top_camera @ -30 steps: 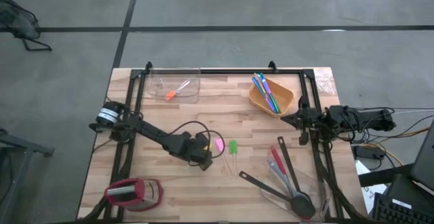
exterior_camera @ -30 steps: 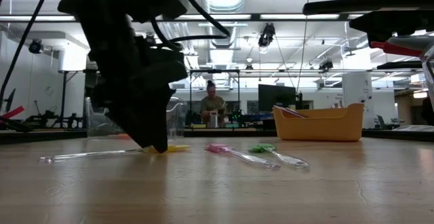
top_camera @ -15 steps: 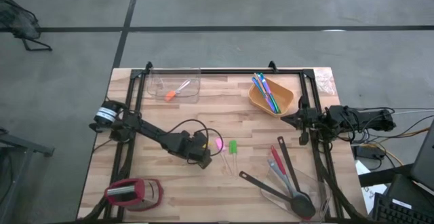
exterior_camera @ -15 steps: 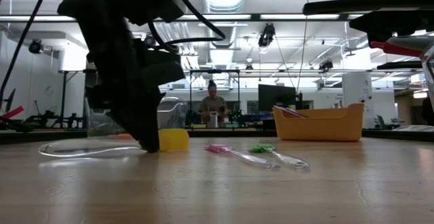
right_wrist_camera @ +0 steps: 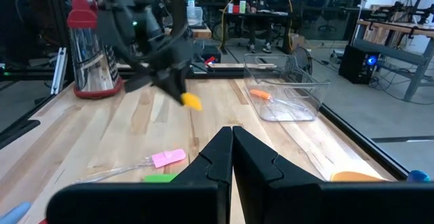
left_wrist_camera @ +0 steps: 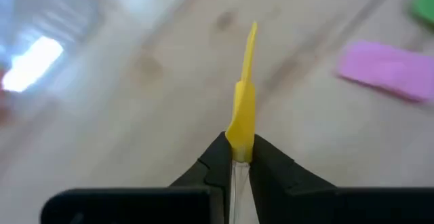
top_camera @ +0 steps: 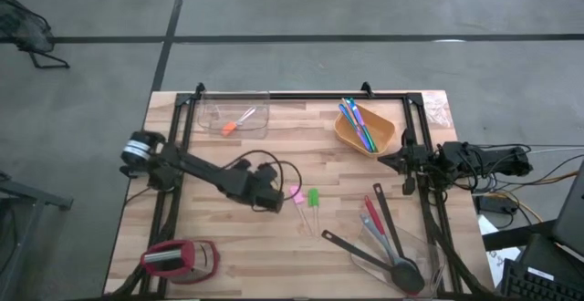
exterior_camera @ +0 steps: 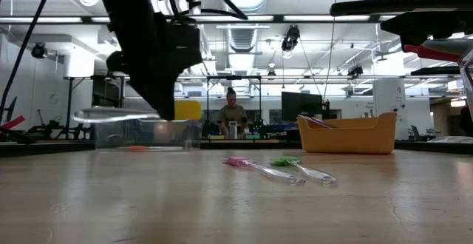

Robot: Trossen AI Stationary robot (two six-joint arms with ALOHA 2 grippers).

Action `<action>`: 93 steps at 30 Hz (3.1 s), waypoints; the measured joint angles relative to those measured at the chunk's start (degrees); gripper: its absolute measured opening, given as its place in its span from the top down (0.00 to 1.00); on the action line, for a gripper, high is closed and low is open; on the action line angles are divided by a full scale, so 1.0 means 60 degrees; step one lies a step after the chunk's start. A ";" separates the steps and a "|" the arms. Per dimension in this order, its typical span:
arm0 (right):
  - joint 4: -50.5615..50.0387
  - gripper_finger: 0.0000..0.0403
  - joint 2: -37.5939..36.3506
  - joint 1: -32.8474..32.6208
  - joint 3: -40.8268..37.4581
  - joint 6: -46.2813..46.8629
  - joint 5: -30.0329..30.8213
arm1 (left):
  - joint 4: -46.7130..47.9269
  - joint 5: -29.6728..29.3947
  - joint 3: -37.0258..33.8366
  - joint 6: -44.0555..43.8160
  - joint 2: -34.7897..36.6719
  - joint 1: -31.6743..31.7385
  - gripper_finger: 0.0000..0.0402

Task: Pick & Place Kitchen Items
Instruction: Put the yellow spatula into the top transparent bin, then put the pink spatula into the top transparent bin

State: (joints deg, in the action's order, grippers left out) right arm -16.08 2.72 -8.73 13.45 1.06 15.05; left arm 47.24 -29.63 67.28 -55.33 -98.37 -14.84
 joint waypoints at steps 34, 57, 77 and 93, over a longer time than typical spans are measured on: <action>0.0000 0.98 0.0000 0.0002 0.0000 0.0000 0.0000 | -0.1455 -0.1735 -0.0121 0.7718 0.0798 0.7213 0.90; 0.0000 0.98 0.0002 0.0003 0.0000 0.0000 0.0000 | -0.1237 0.0083 -0.0022 0.6142 0.0920 0.6914 0.55; 0.0000 0.98 0.0004 0.0000 0.0000 0.0000 0.0000 | -0.3764 0.1398 0.0537 0.1137 -0.0312 0.1561 0.52; 0.0000 0.98 0.0004 0.0000 0.0000 0.0000 0.0000 | -0.6234 0.1969 0.0790 0.0156 -0.2247 -0.0208 0.62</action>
State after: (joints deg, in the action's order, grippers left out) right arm -16.08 2.74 -8.73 13.45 1.06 15.05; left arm 9.83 -17.82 72.02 -54.39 -111.85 -16.09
